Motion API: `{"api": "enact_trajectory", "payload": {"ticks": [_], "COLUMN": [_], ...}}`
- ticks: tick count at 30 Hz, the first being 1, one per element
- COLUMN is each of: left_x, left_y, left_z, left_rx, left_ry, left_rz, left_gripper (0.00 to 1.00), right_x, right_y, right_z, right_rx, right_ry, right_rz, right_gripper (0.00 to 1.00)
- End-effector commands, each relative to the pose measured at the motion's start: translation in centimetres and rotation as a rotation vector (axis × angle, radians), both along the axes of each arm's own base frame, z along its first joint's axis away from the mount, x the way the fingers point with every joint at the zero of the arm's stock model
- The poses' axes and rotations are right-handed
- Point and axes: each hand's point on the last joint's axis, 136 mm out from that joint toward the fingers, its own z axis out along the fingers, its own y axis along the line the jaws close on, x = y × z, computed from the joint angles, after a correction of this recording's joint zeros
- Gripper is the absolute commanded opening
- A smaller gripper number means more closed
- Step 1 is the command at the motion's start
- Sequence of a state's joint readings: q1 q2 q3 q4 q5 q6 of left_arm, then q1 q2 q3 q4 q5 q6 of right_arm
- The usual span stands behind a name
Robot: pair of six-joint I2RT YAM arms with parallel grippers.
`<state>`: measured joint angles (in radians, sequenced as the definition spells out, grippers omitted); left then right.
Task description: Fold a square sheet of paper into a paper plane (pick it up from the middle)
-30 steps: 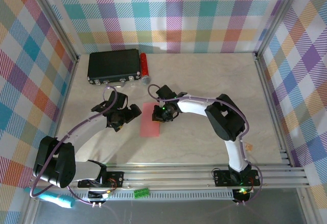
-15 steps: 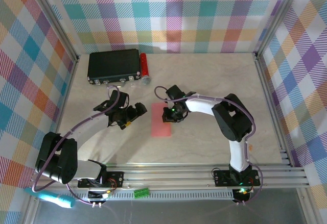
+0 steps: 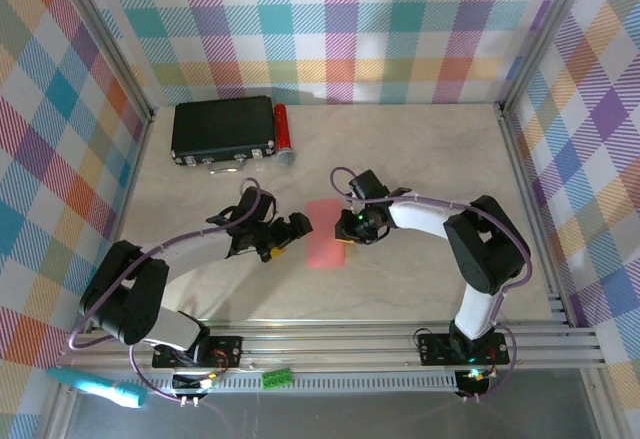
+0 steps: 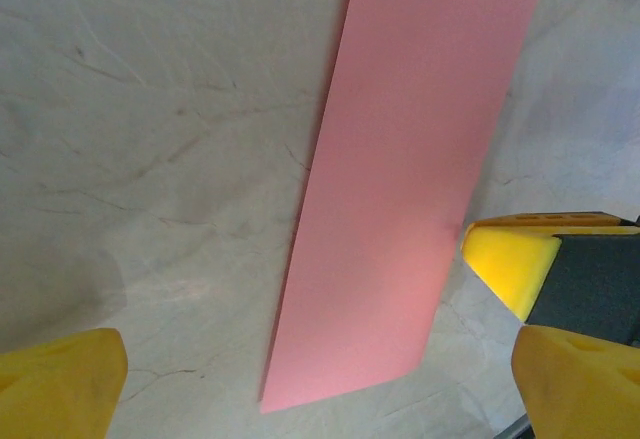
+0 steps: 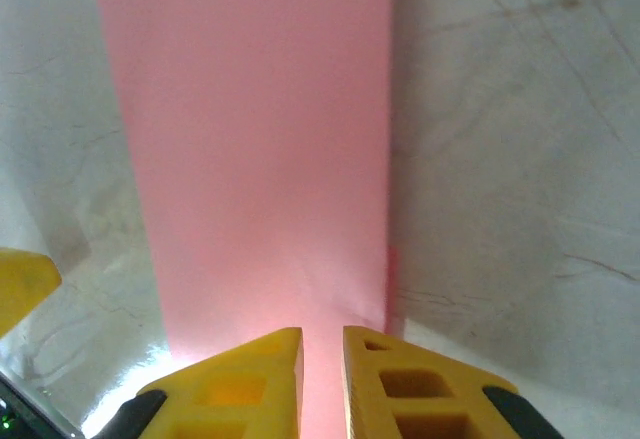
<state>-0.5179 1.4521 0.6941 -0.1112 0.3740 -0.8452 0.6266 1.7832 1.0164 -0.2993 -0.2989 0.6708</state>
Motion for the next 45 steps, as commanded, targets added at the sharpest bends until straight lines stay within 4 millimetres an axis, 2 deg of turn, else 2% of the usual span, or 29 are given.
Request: {"api": "enact_trajectory", "payload": {"ticks": [1,7,13,15,19,28,33,38,45], "left_x": [-0.2,-0.6,-0.9,-1.0,-1.0,-0.7,0.0,1.2,2.4], "left_y": [-1.4,-2.2,-2.7,-2.9,-3.3,-4.1,-5.1,-5.1,-4.4], "left_z": [-0.1,-1.0,-1.6,-1.8,-1.8,-1.8,-0.1,0.8,0.2], "left_rx": [-0.042,-0.038,-0.045,-0.051,-0.064,-0.084,-0.136,-0.152,-0.138], "left_ry": [0.012,0.043,0.072,0.080,0.084,0.087,0.037,0.002,0.013], "left_rz": [-0.018,-0.036,-0.055,-0.062,-0.073,-0.103,-0.135,-0.140,-0.133], "left_gripper": [0.96,0.84,0.63,0.56,0.48,0.43,0.43,0.42,0.37], "right_x": [0.1,-0.3,-1.0,-1.2,-1.3,-1.2,-1.1,-1.1,-1.0], "right_y": [0.3,-0.2,-1.3,-1.5,-1.7,-1.7,-1.8,-2.0,-2.1], "right_z": [-0.7,-2.3,-4.3,-4.7,-4.9,-4.8,-4.8,-4.8,-4.7], "right_rx": [0.022,-0.010,-0.047,-0.053,-0.058,-0.053,-0.055,-0.057,-0.055], "right_ry": [0.042,0.084,0.143,0.154,0.159,0.160,0.157,0.158,0.152], "right_rz": [-0.040,-0.055,-0.086,-0.089,-0.091,-0.093,-0.095,-0.096,-0.097], "right_gripper": [0.18,0.17,0.15,0.15,0.14,0.14,0.14,0.14,0.14]}}
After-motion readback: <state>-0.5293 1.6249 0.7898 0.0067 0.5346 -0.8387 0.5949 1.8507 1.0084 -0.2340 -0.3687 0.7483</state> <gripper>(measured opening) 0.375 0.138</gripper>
